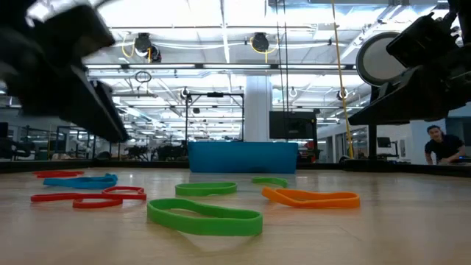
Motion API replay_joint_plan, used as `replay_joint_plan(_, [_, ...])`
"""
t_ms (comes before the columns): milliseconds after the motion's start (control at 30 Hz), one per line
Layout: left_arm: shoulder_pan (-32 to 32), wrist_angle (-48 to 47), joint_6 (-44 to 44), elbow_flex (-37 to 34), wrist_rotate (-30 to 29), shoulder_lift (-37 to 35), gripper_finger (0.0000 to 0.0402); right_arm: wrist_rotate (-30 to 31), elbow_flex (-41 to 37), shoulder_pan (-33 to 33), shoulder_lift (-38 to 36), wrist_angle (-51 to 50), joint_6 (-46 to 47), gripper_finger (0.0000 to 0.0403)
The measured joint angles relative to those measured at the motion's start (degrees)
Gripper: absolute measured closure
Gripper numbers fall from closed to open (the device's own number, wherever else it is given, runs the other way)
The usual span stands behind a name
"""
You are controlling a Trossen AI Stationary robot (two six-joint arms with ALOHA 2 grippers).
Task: Pick and place rubber bands into bin
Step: Put the blue rubber band into the blue bin
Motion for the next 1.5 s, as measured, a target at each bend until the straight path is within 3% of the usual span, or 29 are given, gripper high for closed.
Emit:
replay_joint_plan(333, [5.35,4.54,0.99,-4.51,13.55,0.19,0.0211,0.35,0.00,-0.04,0.00,0.34,-0.13,0.0312])
replay_joint_plan(467, [5.32,4.37,2.21,-4.46,14.80,2.11,0.0206,0.33,0.00,-0.04,0.00,0.31,-0.04,0.0312])
replay_joint_plan(633, [5.28,5.47,2.12,-4.26,13.73,4.40,0.0249,0.33,0.00,-0.04,0.00,0.29,-0.06,0.0312])
replay_joint_plan(933, [4.21,11.48,2.58,-4.34,16.37,4.87,0.0390,0.50,0.00,-0.04,0.00,0.29,-0.10,0.0312])
replay_joint_plan(1167, [6.60,17.16,8.64,-0.15,9.96,1.79,0.0395,0.50,0.00,-1.04,0.00,0.34,0.01,0.0312])
replay_joint_plan(1500, [24.79,17.98,30.06,11.30,13.05,0.74,0.0394,0.36,0.00,-1.68,0.00,0.49,0.05,0.0312])
